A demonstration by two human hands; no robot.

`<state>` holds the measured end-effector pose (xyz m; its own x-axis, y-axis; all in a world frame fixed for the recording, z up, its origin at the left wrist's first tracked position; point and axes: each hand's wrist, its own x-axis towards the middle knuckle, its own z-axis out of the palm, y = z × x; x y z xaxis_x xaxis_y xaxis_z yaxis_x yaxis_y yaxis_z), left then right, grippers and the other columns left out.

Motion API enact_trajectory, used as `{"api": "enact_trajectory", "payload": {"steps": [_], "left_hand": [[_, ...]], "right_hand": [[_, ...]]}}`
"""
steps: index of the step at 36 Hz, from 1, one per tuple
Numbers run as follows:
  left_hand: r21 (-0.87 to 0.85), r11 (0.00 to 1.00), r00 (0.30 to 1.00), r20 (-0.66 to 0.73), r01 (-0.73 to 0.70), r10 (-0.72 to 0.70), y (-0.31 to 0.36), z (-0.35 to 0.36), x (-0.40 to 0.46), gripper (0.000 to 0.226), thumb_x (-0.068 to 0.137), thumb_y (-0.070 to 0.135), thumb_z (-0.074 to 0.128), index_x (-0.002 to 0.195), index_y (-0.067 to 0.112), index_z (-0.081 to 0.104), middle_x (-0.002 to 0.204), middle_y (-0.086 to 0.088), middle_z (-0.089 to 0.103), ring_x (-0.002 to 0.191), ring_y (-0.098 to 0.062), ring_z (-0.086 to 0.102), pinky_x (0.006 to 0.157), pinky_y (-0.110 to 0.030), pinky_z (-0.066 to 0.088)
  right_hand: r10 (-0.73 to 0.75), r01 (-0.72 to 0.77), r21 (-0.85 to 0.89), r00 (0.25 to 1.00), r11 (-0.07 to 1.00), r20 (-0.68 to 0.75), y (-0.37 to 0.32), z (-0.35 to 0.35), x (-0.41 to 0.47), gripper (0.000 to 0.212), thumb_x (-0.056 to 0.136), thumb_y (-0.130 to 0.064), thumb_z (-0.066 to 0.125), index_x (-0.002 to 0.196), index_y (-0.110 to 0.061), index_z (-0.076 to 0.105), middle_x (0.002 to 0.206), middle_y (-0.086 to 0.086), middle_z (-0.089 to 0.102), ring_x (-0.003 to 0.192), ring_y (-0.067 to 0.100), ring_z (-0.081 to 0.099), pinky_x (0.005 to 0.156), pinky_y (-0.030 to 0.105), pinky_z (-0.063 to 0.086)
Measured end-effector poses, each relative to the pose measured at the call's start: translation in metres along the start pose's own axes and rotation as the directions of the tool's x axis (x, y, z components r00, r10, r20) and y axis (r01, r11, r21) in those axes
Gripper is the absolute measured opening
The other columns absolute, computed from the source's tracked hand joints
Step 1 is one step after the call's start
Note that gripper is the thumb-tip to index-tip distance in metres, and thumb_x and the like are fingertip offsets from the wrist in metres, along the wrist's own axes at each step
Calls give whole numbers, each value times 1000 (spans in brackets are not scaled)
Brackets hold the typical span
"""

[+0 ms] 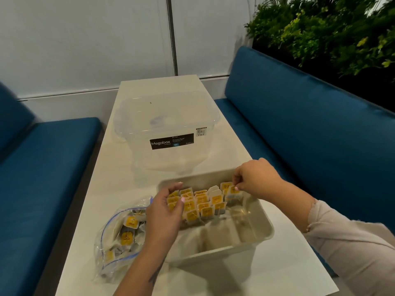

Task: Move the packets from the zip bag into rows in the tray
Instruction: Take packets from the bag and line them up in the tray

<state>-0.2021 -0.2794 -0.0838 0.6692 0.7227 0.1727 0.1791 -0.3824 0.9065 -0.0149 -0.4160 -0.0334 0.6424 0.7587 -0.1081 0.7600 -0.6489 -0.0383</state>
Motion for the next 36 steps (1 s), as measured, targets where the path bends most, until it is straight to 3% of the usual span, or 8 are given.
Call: {"api": "enact_trajectory", "payload": {"steps": [12, 27, 36], "left_hand": [[22, 1000, 1000, 3, 12, -12, -12, 2, -7, 32, 85, 6, 64, 104, 32, 62, 102, 21, 63, 94, 21, 51, 71, 5, 35], [43, 999, 999, 15, 34, -34, -13, 3, -6, 32, 85, 9, 64, 104, 34, 61, 104, 19, 64, 95, 17, 53, 70, 4, 35], [62, 997, 999, 28, 44, -46, -12, 3, -6, 31, 86, 11, 64, 104, 37, 60, 105, 21, 62, 95, 13, 53, 69, 4, 36]], "right_hand": [[36, -36, -210, 999, 977, -3, -1, 46, 7, 18, 91, -30, 52, 95, -31, 70, 90, -2, 62, 90, 16, 49, 81, 30, 36], [33, -39, -207, 999, 978, -32, -2, 60, 11, 23, 85, -46, 58, 94, -31, 72, 86, -5, 50, 93, 17, 43, 83, 32, 31], [27, -37, -184, 998, 982, -58, -5, 62, 12, 24, 89, -41, 55, 99, -28, 72, 91, -4, 55, 95, 17, 44, 80, 31, 29]]}}
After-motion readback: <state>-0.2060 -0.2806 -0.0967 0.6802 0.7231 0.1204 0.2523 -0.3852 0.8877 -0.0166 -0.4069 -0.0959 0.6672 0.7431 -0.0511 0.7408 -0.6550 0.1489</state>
